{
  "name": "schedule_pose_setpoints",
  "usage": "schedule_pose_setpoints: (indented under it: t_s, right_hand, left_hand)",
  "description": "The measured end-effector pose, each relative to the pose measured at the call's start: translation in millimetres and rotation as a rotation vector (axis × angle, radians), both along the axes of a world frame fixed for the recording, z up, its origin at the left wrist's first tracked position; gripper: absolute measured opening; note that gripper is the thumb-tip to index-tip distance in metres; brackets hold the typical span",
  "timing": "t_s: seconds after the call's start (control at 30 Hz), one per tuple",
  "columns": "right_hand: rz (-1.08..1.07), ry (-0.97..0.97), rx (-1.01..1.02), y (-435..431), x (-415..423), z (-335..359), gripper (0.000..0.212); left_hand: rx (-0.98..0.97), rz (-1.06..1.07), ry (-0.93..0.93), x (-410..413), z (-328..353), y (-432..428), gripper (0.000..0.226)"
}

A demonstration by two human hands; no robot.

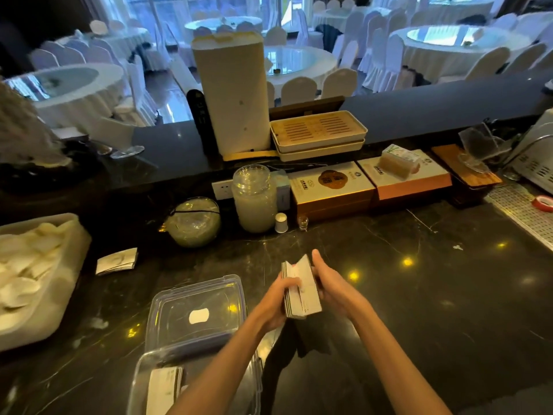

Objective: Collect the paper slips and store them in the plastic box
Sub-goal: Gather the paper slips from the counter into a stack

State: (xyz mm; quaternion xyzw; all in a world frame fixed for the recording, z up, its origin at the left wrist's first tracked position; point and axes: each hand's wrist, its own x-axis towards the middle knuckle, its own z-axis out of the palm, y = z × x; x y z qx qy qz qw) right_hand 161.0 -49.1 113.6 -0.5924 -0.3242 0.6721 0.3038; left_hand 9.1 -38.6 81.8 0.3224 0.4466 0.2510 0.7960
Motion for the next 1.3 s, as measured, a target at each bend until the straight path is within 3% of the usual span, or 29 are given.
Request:
schedule_pose_setpoints:
  t_s: [0.1, 0.2, 0.3, 0.4, 0.47, 0.53, 0.6, 0.67, 0.83, 0.93, 1.1, 1.3]
  right_hand:
    - [-0.009, 0.032, -0.005, -16.4, -6.0, -9.1, 0.074]
    - [-0.103, -0.055, -0.028, -26.9, -24.5, -15.5, 0.087]
    - [-0.197, -0.112, 0.041, -28.7, -17.3, -19.6, 0.091]
    - [-0.259, -0.388, 0.147, -36.8, 0.1, -28.2, 0.074]
    - [-0.260, -0.503, 0.096, -50.5, 4.9, -38.3, 0.073]
    - [-0.231, -0.236, -0.006, -67.4, 7.5, -49.7, 0.074]
    - [-0.274, 0.101, -0.075, -77.7, 11.4, -57.7, 0.058]
    - [-0.389, 0.178, -0.035, -80.9, 19.7, -65.1, 0.050]
    - [-0.409, -0.257, 0.202, -87.1, 40.3, -88.3, 0.062]
    - [-0.381, -0.428, 0.252, -97.3, 44.3, -112.6, 0.052]
    - [-0.355, -0.546, 0.238, -111.7, 41.2, -148.4, 0.037]
    - [-0.339, -0.523, 0.293, -111.3, 40.4, -159.4, 0.052]
  left_hand:
    - [0.012, -0.019, -0.026, 13.4, 3.2, -7.6, 0.054]
    - [0.027, -0.036, -0.001, 41.0, 0.4, -18.2, 0.065]
    - [0.102, 0.033, -0.001, 56.8, -4.1, -19.5, 0.056]
    - [0.115, 0.081, 0.016, 59.7, -5.5, -12.3, 0.042]
    - [0.081, 0.195, -0.043, 62.2, -12.0, -6.9, 0.034]
    - [0.078, 0.299, -0.107, 67.3, -16.1, -3.9, 0.022]
    - [0.139, 0.317, -0.098, 70.1, -21.7, -4.8, 0.018]
    - [0.196, 0.286, -0.098, 65.9, -27.8, -9.2, 0.023]
    - [0.268, 0.178, 0.078, 42.8, -51.8, -26.5, 0.050]
    - [0.374, 0.130, 0.293, 43.6, -69.1, -44.2, 0.039]
    - [0.453, 0.025, 0.493, 51.6, -91.5, -63.7, 0.025]
    - [0.586, -0.055, 0.548, 48.2, -105.8, -65.2, 0.037]
